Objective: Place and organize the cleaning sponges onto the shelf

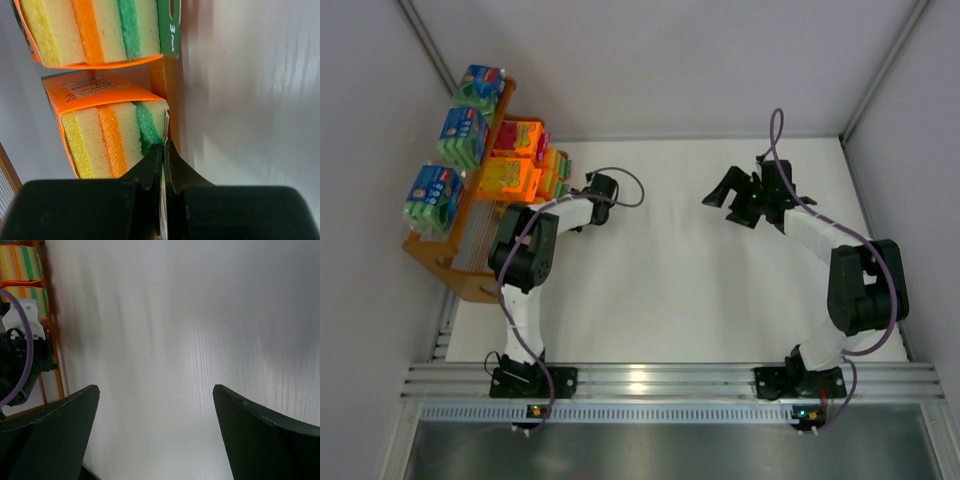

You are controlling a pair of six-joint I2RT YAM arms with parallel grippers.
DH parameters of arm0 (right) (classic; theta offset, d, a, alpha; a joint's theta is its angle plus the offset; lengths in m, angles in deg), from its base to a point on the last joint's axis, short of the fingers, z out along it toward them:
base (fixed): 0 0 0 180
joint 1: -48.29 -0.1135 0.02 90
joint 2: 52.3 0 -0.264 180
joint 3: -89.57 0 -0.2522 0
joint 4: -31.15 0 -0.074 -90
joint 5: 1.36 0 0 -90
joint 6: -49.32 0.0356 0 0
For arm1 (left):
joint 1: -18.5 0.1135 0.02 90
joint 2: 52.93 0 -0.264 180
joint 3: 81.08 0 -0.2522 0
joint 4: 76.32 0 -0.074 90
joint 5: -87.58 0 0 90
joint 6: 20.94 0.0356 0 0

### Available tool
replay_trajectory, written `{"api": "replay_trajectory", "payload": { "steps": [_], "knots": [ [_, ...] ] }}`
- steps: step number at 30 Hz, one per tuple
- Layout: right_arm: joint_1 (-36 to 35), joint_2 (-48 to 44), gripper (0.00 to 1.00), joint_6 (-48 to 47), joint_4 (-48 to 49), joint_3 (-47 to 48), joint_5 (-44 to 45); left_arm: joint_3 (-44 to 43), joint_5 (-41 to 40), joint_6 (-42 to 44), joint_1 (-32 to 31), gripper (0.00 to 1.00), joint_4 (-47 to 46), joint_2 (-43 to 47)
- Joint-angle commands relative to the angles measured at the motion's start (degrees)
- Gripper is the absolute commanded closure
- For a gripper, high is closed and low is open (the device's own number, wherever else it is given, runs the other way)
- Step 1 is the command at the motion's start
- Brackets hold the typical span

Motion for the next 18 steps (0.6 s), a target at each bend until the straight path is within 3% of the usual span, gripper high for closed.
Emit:
{"api": "replay_trajectory", "payload": {
  "steps": [1,18],
  "knots": [
    [0.85,0.16,0.01,-1.36,-0.42,3.34,-0.24,-2.63,4.99,-0.54,0.98,1.0,-2.02,-2.7],
    [1.03,1.38,0.01,-2.59,-4.2,7.73,-1.2,-7.99,4.64,-3.17,1.6,1.0,0.34,-5.16]
  ]
}}
